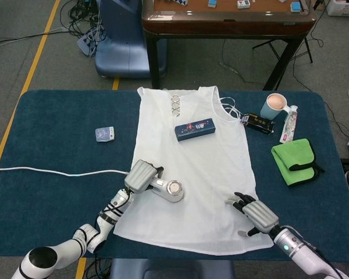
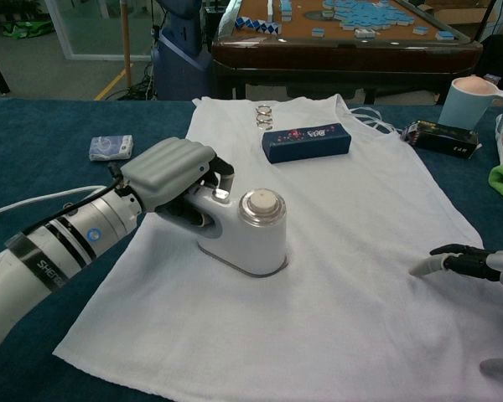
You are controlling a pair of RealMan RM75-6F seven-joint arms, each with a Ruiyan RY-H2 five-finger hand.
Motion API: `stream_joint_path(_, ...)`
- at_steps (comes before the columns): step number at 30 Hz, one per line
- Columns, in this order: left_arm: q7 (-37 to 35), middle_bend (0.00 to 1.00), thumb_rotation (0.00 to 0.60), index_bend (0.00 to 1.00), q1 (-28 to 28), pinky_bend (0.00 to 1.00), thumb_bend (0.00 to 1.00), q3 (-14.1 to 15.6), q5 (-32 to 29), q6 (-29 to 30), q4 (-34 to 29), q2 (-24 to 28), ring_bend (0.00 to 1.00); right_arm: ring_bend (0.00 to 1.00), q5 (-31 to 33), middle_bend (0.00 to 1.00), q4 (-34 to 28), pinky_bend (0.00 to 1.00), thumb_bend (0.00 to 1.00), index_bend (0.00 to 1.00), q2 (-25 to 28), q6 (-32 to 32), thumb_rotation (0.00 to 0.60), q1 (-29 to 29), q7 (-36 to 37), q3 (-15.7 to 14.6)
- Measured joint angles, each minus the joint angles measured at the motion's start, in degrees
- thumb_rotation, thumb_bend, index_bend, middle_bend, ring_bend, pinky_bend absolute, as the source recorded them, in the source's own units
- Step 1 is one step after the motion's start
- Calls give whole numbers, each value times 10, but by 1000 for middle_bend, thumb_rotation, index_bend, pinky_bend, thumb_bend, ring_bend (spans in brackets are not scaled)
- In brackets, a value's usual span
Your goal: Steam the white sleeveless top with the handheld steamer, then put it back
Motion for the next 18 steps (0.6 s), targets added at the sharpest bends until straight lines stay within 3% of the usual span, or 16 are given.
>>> stream_joint_path(18,-58,896,600,958,40,798,333,5,-13,-3,40,51,754,41,4,155,-7,126,167,145,-1,-10,600,5,-11,4)
